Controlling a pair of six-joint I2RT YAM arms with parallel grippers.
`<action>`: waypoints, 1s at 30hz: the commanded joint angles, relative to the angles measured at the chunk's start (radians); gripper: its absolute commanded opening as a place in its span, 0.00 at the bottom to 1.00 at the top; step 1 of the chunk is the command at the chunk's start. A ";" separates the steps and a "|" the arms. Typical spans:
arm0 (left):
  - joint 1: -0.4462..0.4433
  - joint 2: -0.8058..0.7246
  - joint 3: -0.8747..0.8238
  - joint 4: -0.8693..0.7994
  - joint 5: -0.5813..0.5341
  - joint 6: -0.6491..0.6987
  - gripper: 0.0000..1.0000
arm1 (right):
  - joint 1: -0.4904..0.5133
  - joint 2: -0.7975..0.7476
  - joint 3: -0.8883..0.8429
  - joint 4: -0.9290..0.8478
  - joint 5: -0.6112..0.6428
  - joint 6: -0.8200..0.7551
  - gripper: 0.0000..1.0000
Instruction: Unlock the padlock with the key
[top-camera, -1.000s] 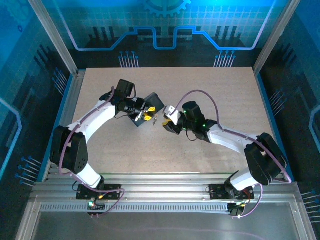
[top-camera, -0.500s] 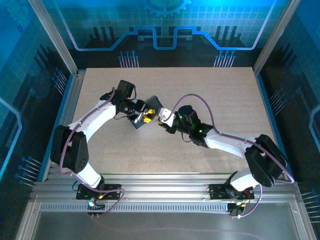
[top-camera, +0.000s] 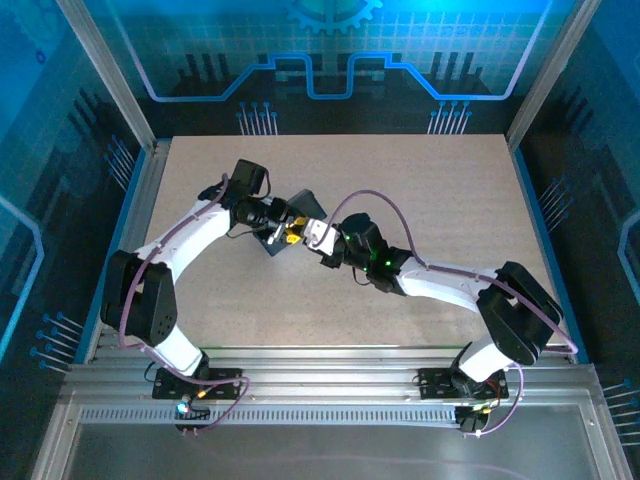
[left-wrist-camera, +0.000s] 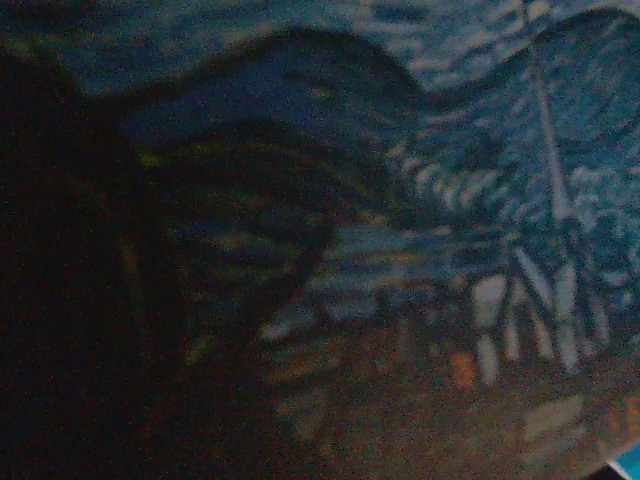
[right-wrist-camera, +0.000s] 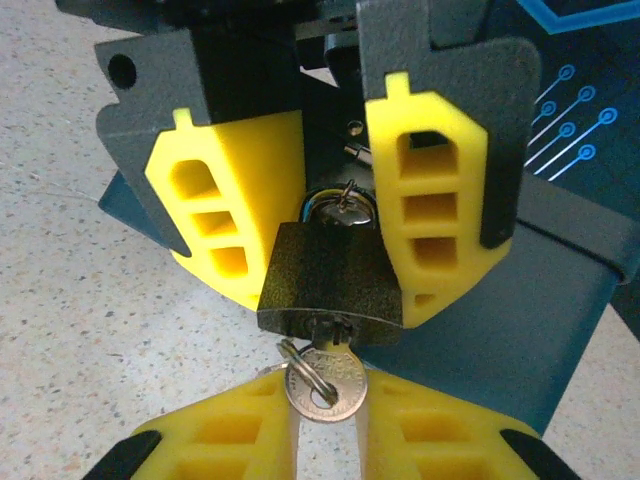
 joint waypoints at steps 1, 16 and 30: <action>-0.005 -0.019 -0.010 0.032 0.058 0.013 0.00 | 0.032 0.008 0.049 0.066 0.056 -0.025 0.21; -0.005 -0.020 -0.021 0.035 0.057 0.010 0.00 | 0.066 -0.005 0.074 0.044 0.146 -0.050 0.22; -0.005 -0.036 -0.041 0.078 0.070 -0.011 0.00 | 0.054 -0.001 0.091 -0.037 0.069 0.024 0.00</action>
